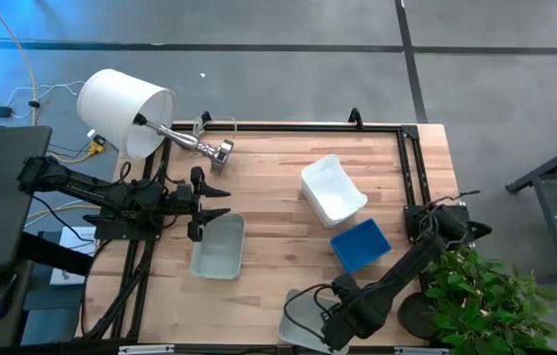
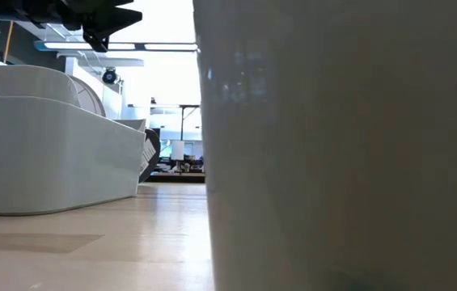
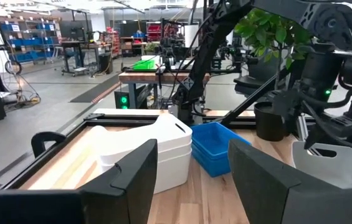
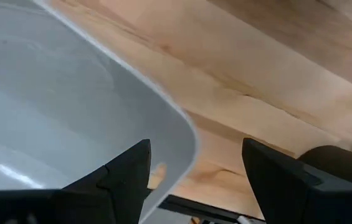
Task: Stack baskets by color
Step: Stack the bottom gray bin on top of the gray bin
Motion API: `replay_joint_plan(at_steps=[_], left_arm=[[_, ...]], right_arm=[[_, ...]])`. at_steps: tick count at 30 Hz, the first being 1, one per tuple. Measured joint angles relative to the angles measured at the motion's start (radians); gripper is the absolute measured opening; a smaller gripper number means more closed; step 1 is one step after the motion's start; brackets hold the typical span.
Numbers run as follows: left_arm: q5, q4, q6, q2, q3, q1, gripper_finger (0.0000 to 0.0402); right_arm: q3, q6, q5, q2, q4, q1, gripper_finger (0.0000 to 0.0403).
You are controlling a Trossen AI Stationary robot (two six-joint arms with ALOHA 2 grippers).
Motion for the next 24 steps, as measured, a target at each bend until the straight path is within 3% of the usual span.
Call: replay_joint_plan(at_steps=[5,11,18,24], left_arm=[[0.0,0.0,0.0,0.0,0.0,0.0,0.0184],[0.0,0.001,0.0,0.0,0.0,0.0,0.0184],[0.0,0.005,0.0,0.0,0.0,0.0,0.0184],[0.0,0.005,0.0,0.0,0.0,0.0,0.0184]], right_arm=[[-0.001,0.003,0.01,0.0,0.001,0.0,0.024],[-0.087,0.006,0.019,0.002,0.153,0.0,0.0222],[-0.157,0.002,-0.019,0.002,0.171,-0.005,0.0176],[-0.157,-0.006,0.004,0.002,0.172,-0.005,0.0113]])
